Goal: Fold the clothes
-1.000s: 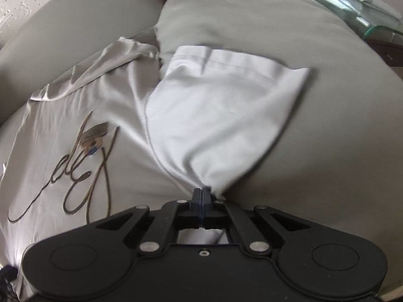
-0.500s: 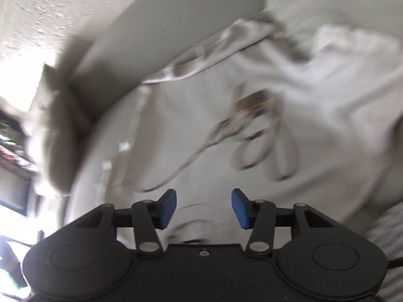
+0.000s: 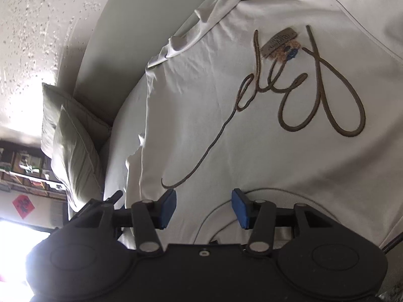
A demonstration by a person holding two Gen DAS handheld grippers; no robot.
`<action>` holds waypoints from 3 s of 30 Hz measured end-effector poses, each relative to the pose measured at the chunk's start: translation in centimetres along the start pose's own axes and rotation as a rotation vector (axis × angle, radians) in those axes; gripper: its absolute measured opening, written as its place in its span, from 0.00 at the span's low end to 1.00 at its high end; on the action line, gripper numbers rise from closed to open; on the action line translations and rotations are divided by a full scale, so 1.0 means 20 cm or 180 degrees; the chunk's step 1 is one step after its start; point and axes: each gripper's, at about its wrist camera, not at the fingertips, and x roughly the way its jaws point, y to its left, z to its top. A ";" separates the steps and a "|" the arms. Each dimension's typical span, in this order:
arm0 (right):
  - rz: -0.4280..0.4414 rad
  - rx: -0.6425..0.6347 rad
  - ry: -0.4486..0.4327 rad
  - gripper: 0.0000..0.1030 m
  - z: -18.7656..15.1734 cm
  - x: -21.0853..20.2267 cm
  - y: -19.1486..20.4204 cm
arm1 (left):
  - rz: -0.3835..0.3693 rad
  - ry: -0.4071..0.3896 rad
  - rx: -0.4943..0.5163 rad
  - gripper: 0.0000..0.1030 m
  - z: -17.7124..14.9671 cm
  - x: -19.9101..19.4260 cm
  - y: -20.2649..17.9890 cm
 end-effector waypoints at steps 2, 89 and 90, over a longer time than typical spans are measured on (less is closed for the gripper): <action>0.0009 0.0019 -0.0005 0.46 0.00 0.00 -0.01 | 0.0009 0.0052 0.0066 0.36 0.02 0.04 -0.02; -0.1151 -0.1242 0.0073 0.16 -0.23 -0.47 -0.06 | 0.0558 0.0986 0.3053 0.20 -1.18 -0.36 -0.76; -0.1037 -0.1178 0.0078 0.16 -0.23 -0.49 -0.05 | 0.0518 0.0921 0.3036 0.20 -1.16 -0.39 -0.77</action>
